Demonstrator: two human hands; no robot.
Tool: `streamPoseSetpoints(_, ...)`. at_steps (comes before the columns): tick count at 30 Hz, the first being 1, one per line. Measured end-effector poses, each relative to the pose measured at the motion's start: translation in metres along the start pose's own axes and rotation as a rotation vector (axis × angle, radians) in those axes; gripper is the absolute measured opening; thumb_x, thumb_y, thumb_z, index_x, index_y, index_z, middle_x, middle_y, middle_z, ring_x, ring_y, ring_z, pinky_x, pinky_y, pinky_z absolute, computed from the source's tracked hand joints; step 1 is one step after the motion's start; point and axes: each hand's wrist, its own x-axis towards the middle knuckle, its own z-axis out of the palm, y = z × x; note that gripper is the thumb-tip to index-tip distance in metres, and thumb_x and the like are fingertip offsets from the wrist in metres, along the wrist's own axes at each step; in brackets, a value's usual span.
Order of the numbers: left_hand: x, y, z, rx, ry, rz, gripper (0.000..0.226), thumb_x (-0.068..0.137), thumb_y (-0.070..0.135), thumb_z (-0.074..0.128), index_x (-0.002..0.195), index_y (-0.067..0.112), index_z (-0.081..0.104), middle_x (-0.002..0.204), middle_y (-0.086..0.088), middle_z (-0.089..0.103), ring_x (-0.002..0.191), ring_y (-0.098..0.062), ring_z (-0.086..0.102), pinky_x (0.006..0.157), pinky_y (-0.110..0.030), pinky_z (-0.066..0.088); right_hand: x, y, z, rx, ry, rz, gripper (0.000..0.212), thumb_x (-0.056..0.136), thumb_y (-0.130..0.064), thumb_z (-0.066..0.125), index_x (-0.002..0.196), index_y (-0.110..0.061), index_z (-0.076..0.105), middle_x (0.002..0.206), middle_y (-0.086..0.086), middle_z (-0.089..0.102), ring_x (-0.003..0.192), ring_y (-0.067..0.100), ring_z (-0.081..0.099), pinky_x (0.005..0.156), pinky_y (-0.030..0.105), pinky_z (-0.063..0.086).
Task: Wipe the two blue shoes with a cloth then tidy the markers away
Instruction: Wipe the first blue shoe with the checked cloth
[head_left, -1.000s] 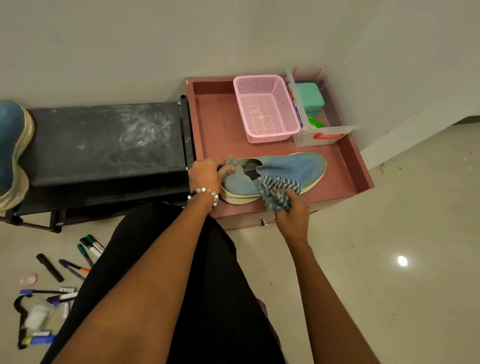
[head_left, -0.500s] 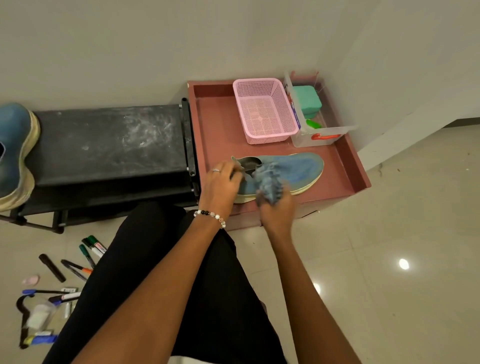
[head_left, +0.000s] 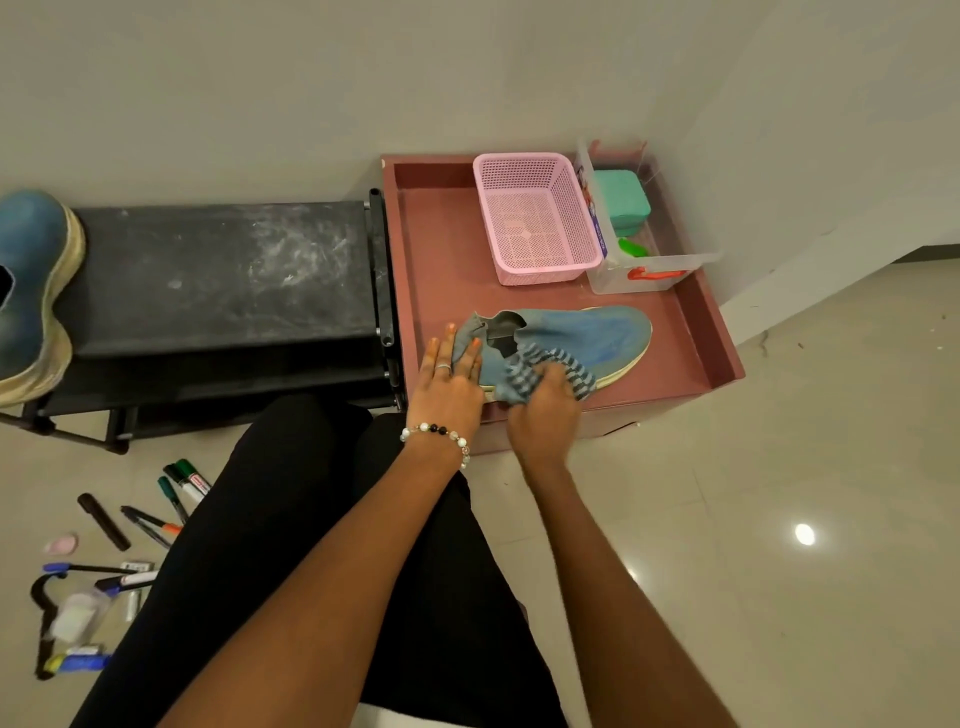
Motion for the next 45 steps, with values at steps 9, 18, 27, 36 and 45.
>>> streamPoseSetpoints(9,-0.010,0.000,-0.006,0.001,-0.018,-0.060,0.058,0.102,0.013,0.024,0.152,0.017,-0.005,0.159,0.003,-0.015,0.144,-0.029,-0.022,0.112,-0.054,-0.014,0.015,0.045,-0.033,-0.205,-0.313,-0.286,0.064,0.072,-0.008,0.072,0.131,-0.009,0.046,0.117,0.013,0.061,0.102,0.029,0.058,0.079,0.035,0.049)
streamPoseSetpoints(18,-0.008,0.000,-0.003,-0.072,-0.042,-0.059,0.059,0.103,0.022,0.029,0.153,0.022,-0.001,0.158,0.004,-0.018,0.143,-0.028,-0.024,0.112,-0.049,-0.017,-0.004,-0.014,0.012,0.076,-0.124,-0.066,0.052,0.075,-0.002,0.055,0.127,-0.003,0.050,0.103,0.016,0.065,0.094,0.031,0.061,0.080,0.033,0.049)
streamPoseSetpoints(27,-0.010,-0.001,-0.003,-0.016,-0.032,-0.052,0.060,0.101,0.009,0.021,0.151,0.015,-0.012,0.157,0.002,-0.022,0.143,-0.028,-0.025,0.113,-0.050,-0.014,0.016,0.046,-0.025,-0.266,-0.206,-0.112,0.077,0.072,-0.007,0.072,0.140,0.001,0.035,0.129,0.023,0.053,0.118,0.037,0.048,0.101,0.044,0.041)
streamPoseSetpoints(36,-0.012,-0.003,-0.007,0.013,-0.091,-0.044,0.064,0.101,0.012,0.025,0.150,0.019,-0.016,0.156,0.006,-0.025,0.142,-0.025,-0.028,0.113,-0.054,-0.016,0.002,0.020,-0.025,-0.081,-0.375,-0.243,0.074,0.081,-0.009,0.065,0.146,-0.011,0.031,0.130,0.019,0.052,0.112,0.031,0.053,0.094,0.032,0.043)
streamPoseSetpoints(45,-0.018,0.001,-0.012,-0.055,-0.088,-0.032,0.064,0.100,0.006,0.024,0.151,0.016,-0.014,0.156,0.003,-0.025,0.143,-0.029,-0.024,0.116,-0.053,-0.010,0.009,-0.002,-0.050,0.216,-0.495,0.030,0.044,0.080,0.007,0.051,0.121,-0.007,0.060,0.113,0.015,0.065,0.103,0.028,0.058,0.087,0.034,0.048)
